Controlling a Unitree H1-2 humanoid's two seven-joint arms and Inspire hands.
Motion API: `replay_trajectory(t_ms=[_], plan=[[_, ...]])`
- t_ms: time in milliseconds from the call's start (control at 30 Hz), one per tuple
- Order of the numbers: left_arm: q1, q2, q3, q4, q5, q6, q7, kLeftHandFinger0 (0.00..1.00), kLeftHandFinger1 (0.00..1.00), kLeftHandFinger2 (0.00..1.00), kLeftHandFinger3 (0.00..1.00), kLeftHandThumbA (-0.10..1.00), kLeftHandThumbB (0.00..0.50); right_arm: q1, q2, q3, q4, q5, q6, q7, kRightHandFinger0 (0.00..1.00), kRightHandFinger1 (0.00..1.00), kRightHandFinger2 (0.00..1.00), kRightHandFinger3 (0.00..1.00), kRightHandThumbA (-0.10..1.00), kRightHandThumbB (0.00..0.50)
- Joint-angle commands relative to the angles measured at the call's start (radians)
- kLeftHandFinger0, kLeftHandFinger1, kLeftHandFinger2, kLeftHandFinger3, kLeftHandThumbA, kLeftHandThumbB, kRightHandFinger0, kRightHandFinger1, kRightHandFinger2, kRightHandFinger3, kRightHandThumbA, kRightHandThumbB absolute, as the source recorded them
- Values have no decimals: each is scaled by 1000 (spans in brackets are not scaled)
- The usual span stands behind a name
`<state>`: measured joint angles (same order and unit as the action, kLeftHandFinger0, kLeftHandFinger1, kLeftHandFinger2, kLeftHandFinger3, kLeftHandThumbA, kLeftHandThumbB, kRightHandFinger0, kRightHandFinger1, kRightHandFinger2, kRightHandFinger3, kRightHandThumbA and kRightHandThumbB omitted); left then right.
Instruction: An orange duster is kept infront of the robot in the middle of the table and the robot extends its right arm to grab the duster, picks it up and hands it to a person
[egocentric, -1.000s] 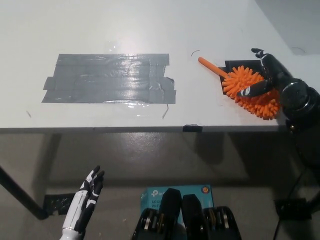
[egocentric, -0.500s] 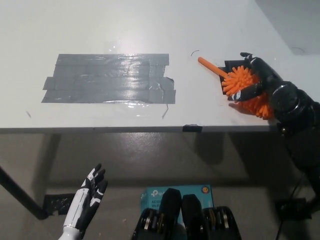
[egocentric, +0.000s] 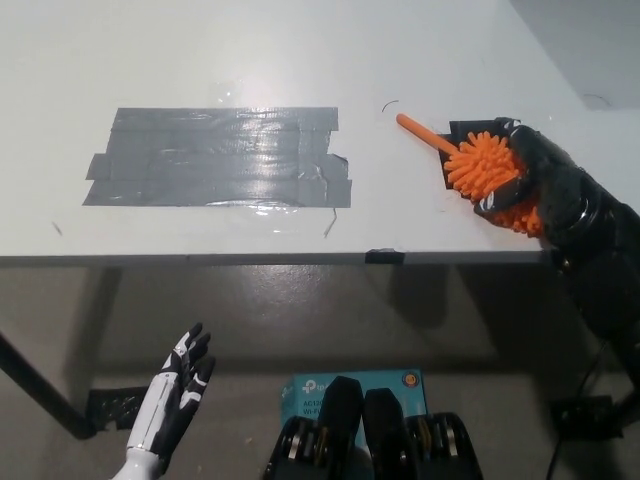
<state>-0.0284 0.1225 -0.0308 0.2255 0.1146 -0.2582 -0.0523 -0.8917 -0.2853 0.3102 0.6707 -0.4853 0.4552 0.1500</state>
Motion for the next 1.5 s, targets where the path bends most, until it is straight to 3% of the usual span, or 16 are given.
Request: replay_trajectory(t_ms=[0,567,633,667,700,733,767,800,833,867,900,1000,1067,1300,1333,1467], plan=[[-18,10,4,-27,5,-3,8,1000,1000,1000,1000,884,135,-68,-15,11,21,-30,-35,-40,1000,1000,1000,1000,983,464],[-53,14,10,-3,6,-18,13,996,1000,1000,1000,887,138,-120,-4,110,154,-35,-26,57,1000,1000,1000,1000,847,405],[-58,12,12,0,-2,-17,10,992,1000,1000,1000,890,146,-120,-1,107,162,-21,-35,61,1000,1000,1000,1000,750,398],[-58,12,12,-1,-2,-16,10,989,1000,1000,1000,893,141,-125,6,98,185,-1,-41,75,934,903,954,1000,534,367],[-60,13,12,0,1,-21,12,981,1000,1000,1000,894,131,-135,11,117,224,4,-67,123,653,627,688,1000,314,308],[-62,14,13,1,2,-22,12,977,1000,1000,1000,894,128,-137,14,147,244,-15,-85,143,491,636,754,1000,44,259],[-63,14,13,0,2,-20,11,975,1000,1000,1000,894,127,-138,18,172,258,-34,-96,149,489,631,702,921,-78,283],[-64,13,13,0,1,-18,10,975,1000,1000,1000,894,127,-137,18,190,266,-45,-110,149,581,737,755,860,-96,254],[-64,13,13,-4,-1,-13,9,974,1000,1000,1000,891,120,-133,18,218,275,-62,-133,154,696,815,812,894,-99,203],[-62,13,13,-14,-2,-3,6,975,1000,1000,1000,888,115,-129,20,248,288,-78,-154,168,639,748,776,1000,-100,177],[-62,14,12,-18,-2,-1,4,974,1000,1000,1000,885,108,-129,22,262,300,-81,-160,172,473,555,596,1000,-100,161],[-64,17,14,-20,-6,-8,2,970,1000,1000,1000,870,85,-144,33,274,369,-70,-173,177,127,279,436,1000,-100,164],[-75,21,15,-17,-6,-4,0,957,1000,1000,1000,870,91,-153,28,273,383,-69,-179,175,247,392,522,1000,-100,145],[-95,26,20,-8,-17,-7,-5,942,1000,1000,1000,869,79,-146,7,247,380,-59,-221,138,177,369,477,1000,-100,122],[-94,26,19,-10,-17,-5,-5,920,1000,1000,1000,864,74,-141,5,243,373,-58,-222,130,225,411,503,953,-100,110],[-95,25,22,-12,-28,-2,-10,906,994,1000,1000,842,63,-131,2,200,377,-34,-229,89,196,393,457,766,-100,121]])
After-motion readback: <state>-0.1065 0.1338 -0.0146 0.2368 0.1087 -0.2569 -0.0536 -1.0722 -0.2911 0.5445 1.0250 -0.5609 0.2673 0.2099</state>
